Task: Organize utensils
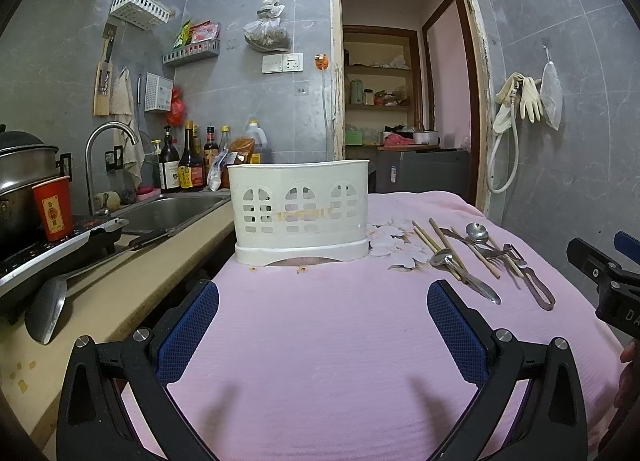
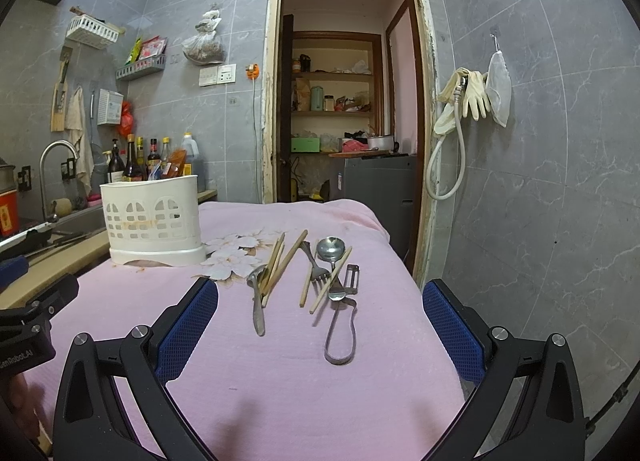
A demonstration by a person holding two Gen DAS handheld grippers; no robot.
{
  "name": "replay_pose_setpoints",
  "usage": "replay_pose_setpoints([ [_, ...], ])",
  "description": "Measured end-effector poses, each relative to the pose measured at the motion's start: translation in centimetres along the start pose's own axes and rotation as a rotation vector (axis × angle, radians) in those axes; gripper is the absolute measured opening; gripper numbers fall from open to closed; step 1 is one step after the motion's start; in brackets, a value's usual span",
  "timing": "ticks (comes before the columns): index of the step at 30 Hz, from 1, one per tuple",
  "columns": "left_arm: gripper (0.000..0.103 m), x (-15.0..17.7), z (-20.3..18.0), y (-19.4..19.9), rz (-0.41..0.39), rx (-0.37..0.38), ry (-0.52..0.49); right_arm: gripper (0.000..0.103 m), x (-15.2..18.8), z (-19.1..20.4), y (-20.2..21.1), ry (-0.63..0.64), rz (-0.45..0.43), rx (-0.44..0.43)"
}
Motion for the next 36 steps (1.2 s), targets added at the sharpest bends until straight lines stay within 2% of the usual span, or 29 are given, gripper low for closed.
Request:
replay_pose_setpoints([
  [9,0.102,-1.2,-0.3,-0.9,0.016,-0.013,-0.001,0.103,0.1,0.1,-0.3,0.002,-0.006,0.003],
  [12,0.102,-2.1,-0.3,-1.5,0.015,-0.021,-0.005,0.103,0.4,0.3,-1.6,0.007,-0.010,0.003],
  [24,0.102,-6.4,-2.0,-5.0,0.035,0.021,-0.015,0.103,-3.8,-2.2,-4.1,0.035,-0.010,0.008],
  [29,0.102,-7.7,-2.6,-7.2,0.084,0.060,-0.035,0.103,-5.3,-3.4,-5.6,0.074,-0.001,0.008],
  [36,0.102,-7.3,-4.1,-10.5,0.225,0.159,-0.079,0.103,-5.6,-4.5,-8.3,0.132,0.088,-0.043],
])
Point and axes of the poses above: each gripper's, at about its wrist camera, not at the fingertips, and y roughly against the way its jaws point, z to its left, x to its underside, the point moved 9 cm from there along -y, roughly the way its jaws point, and after that the axes turned 1 degree about -y, right-handed, at the moved point
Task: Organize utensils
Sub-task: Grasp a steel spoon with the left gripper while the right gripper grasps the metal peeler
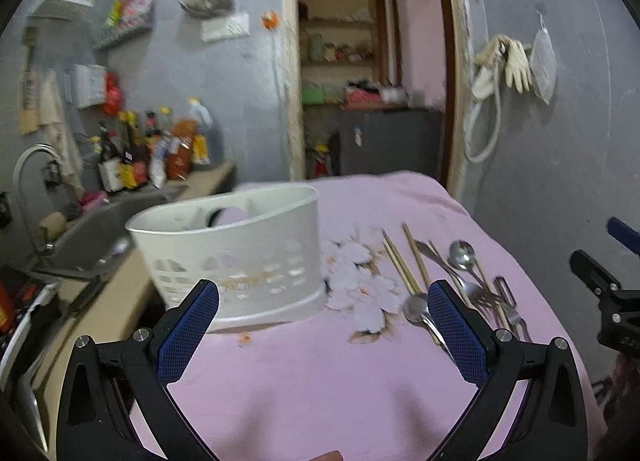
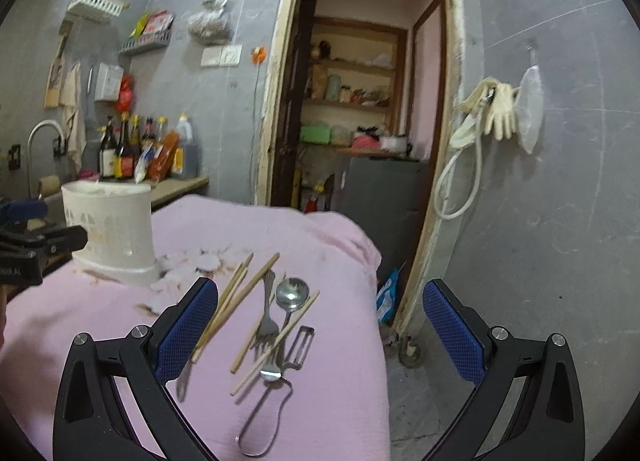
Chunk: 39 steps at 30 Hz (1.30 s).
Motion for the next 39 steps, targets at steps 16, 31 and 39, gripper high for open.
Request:
replay_pose_setpoints([
  [16,0.089,2.0,-4.9,-7.2,0.299,0.328,0.006,0.074,3.2,-0.4,-4.1,0.037,0.224,-0.046],
  [31,0.030,5.0,-6.3,-11.2,0.631,0.520,0.161,0.034,6.8,-1.0,-8.9,-0.151,0.451,-0.137],
  [39,0.017,4.6,-4.5,-13.0,0.689,0.582,0.303,0.028,7.3,-0.6,-10.3,-0.220,0.513,-0.171],
])
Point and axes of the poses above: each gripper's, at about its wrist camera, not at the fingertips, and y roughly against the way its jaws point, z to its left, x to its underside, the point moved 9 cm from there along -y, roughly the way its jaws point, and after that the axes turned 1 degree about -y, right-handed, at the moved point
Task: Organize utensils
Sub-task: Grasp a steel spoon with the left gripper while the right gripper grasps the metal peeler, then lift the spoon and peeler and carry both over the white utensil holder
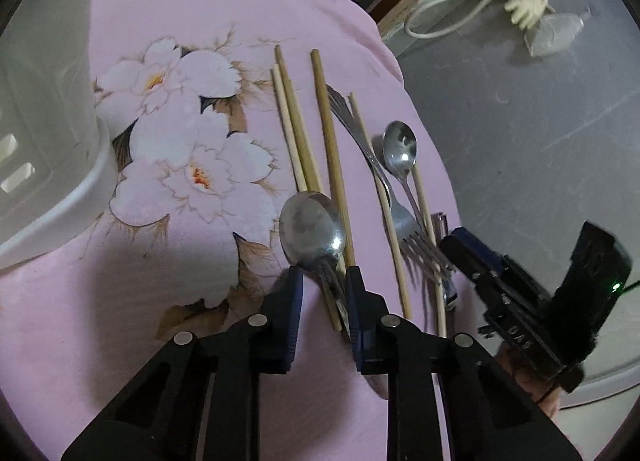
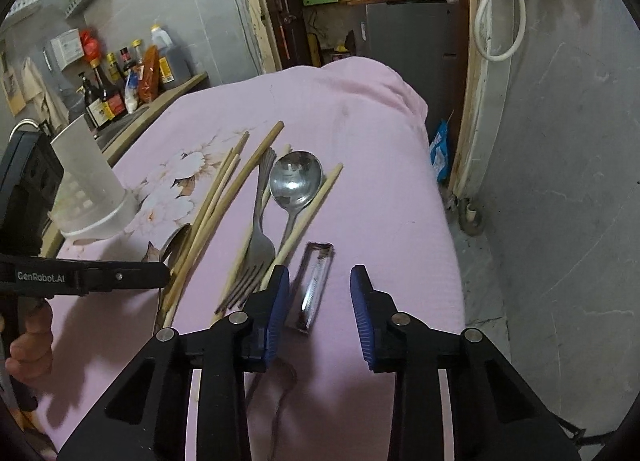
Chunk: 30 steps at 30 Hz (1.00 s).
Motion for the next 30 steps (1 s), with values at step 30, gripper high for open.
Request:
replay_pose_setpoints([
  [30,0.000,5.4,-2.5,12.1,-0.502,-0.227,-0.289,0.010,1.1,5.7,7.5,0.088,-0.343,-0.064],
])
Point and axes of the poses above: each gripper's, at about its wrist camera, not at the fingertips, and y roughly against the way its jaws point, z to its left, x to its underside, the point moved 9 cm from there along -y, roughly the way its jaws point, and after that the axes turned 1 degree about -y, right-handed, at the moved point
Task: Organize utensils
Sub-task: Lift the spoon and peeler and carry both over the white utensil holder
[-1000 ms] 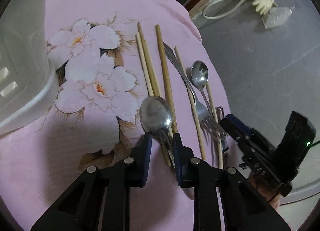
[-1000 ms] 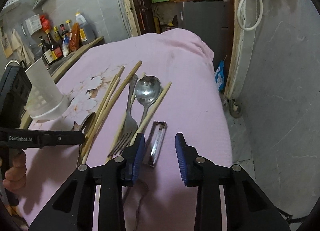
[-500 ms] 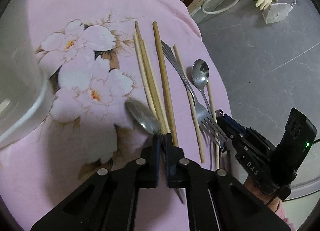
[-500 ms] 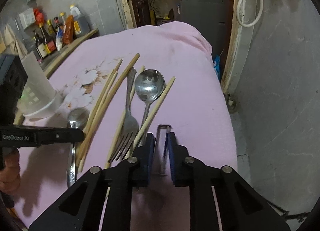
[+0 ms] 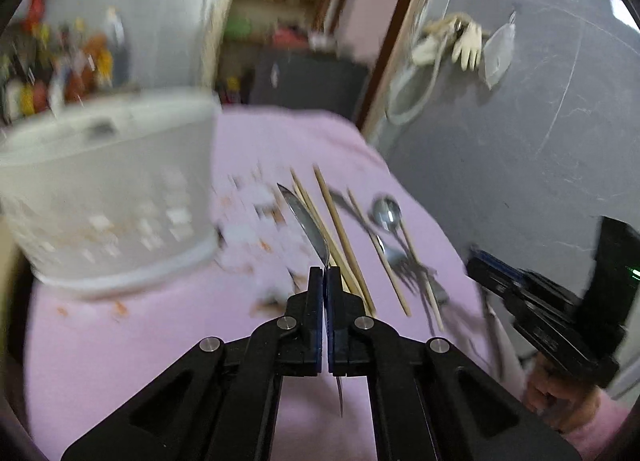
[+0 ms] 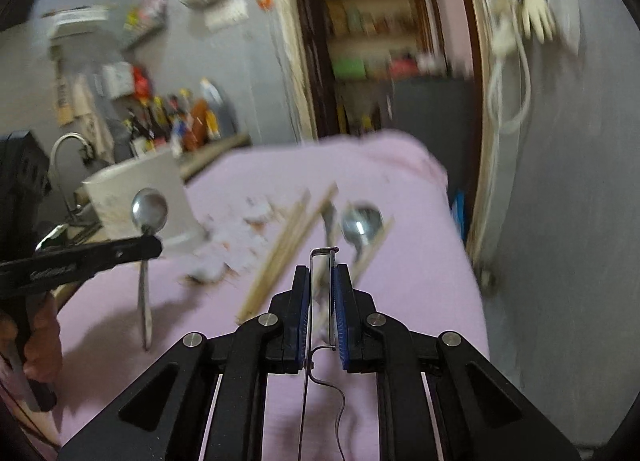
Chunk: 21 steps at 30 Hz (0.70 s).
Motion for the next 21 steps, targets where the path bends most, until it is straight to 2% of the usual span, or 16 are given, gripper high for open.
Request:
replay_pose_setpoints([
  [4,0.000,-1.9,-0.1,2.4,-0.149,-0.031,-0.008,0.010,-2.5,2.2,2.4,0.049,-0.193,-0.002],
  [6,0.000,-3.1,-0.3,2.4,-0.199,-0.040,0.001,0.010,-4.3,3.3,3.2,0.060,-0.284,-0.012],
  [9,0.000,-5.3,0.6,4.5,-0.280,-0.053,0.002,0.010,-7.2,5.0,3.9,0.074,-0.373,-0.065],
  [11,0.000,-8.1,1.3,5.7,-0.354,-0.091,0.002,0.010,-9.3,6.4,3.7,0.073,-0.415,-0.124],
  [14,0.000,-10.5,3.4,8.0,-0.416,-0.101,0.017,0.010,-12.7,8.9,2.9,0.049,-0.477,-0.246],
  [19,0.000,-14.8,8.8,10.3,-0.485,-0.154,0.047,0.010,-17.9,13.3,-0.4,-0.034,-0.552,-0.446],
  [21,0.000,-15.9,11.2,11.0,-0.525,-0.198,0.055,0.010,-19.1,14.5,-1.3,-0.060,-0.571,-0.480],
])
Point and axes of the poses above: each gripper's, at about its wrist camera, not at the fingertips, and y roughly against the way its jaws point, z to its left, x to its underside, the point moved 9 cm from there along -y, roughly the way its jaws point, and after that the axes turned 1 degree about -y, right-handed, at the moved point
